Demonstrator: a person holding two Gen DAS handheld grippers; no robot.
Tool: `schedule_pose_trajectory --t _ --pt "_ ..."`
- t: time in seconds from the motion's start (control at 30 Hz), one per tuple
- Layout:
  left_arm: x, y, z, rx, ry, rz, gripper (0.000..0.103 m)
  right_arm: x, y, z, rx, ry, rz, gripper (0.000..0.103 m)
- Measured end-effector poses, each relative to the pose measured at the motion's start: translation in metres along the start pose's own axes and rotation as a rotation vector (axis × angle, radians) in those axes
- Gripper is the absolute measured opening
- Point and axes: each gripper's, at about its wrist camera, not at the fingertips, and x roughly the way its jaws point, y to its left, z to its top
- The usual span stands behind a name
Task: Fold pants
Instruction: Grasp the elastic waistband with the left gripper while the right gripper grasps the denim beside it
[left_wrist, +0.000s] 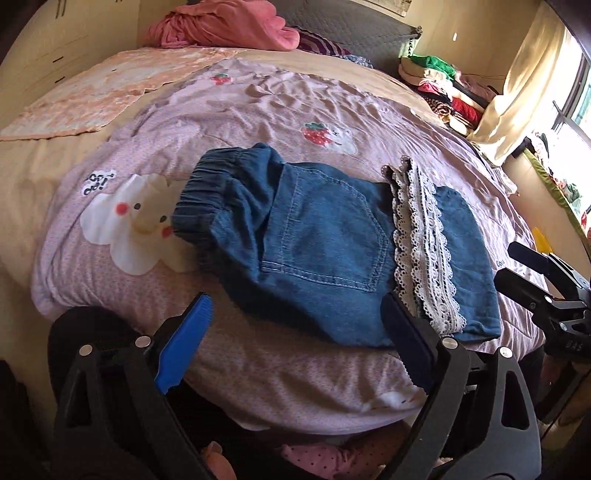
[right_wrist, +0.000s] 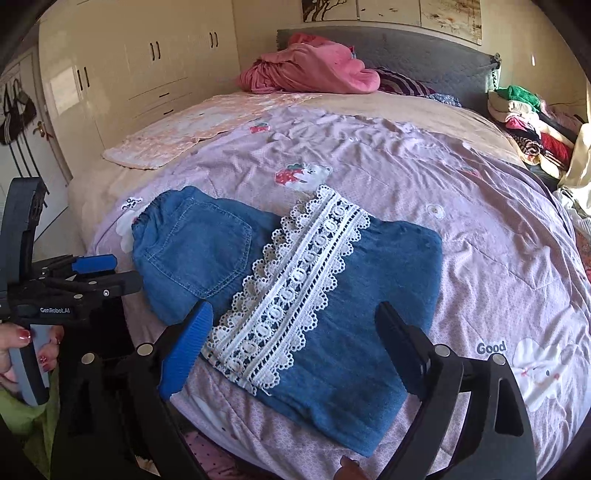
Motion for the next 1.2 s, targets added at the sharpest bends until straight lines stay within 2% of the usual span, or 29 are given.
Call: schedule_pose_trajectory --t 0.33,0.73,1.2 --pt "0.001 0.035 0.006 -0.058 -0.019 0.041 0.091 0.022 0.028 0.038 -0.055 -0.004 0.036 0.089" --pt "0.004 0.056 0.019 -0.083 -0.043 0.063 0.093 0.060 0.048 0.078 -0.110 0.020 0.074 0.089" --pt "0.026 0.059 0.021 -0.079 -0.005 0.042 0.093 0.124 0.049 0.106 -0.120 0.132 0.188 0.089"
